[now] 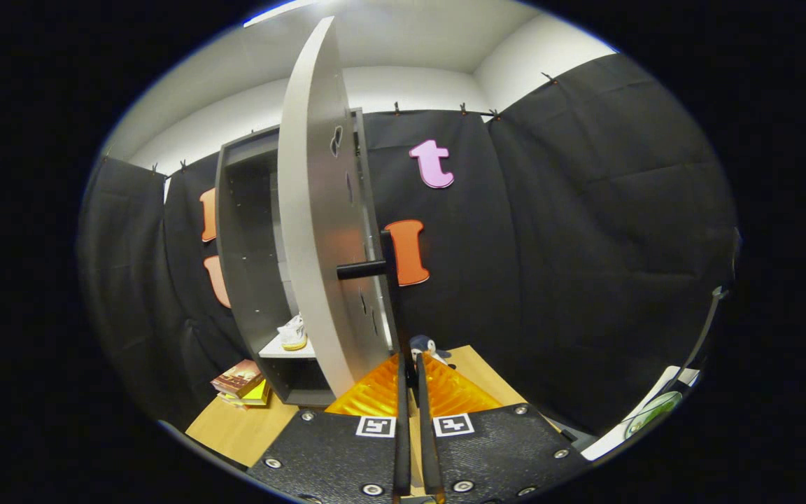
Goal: Open the shoe cabinet door, grab the shoes and put them into the shoe cabinet, then close the shoe cabinet door.
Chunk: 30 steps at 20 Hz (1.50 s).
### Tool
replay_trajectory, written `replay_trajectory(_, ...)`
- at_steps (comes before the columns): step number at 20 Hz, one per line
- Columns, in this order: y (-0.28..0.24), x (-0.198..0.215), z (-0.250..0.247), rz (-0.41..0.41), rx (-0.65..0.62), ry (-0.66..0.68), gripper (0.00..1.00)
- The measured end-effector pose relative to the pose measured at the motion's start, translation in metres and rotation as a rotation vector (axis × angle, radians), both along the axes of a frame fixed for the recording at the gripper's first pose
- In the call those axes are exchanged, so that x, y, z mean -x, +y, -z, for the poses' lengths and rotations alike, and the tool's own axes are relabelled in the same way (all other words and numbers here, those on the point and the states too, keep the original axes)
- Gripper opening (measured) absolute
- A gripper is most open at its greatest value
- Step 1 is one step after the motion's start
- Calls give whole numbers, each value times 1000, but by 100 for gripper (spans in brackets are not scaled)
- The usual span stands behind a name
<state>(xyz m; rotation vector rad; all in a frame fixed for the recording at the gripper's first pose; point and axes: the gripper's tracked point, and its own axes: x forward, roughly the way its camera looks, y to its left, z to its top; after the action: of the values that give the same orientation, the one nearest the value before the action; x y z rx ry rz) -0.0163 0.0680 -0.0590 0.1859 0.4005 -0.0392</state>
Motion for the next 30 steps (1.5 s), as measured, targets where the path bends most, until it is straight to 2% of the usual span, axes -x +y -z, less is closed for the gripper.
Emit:
replay_trajectory(3,-2,6,-2,24,-38,-4,6)
replay_trajectory(6,-9,12,-8,44,-11,-19,6)
replay_trajectory(8,-3,18,-17,27,-2,-38,6)
replay_trajectory(14,35,19,-40,-77,33,-107,18)
replay_trajectory(21,86,18,-23,-211,88,-85,50)
replay_trajectory(25,135,18,18,-301,73,-14,68)
replay_trajectory(27,155,20,46,-347,81,35,73)
replay_trajectory(30,176,24,88,-400,66,130,76)
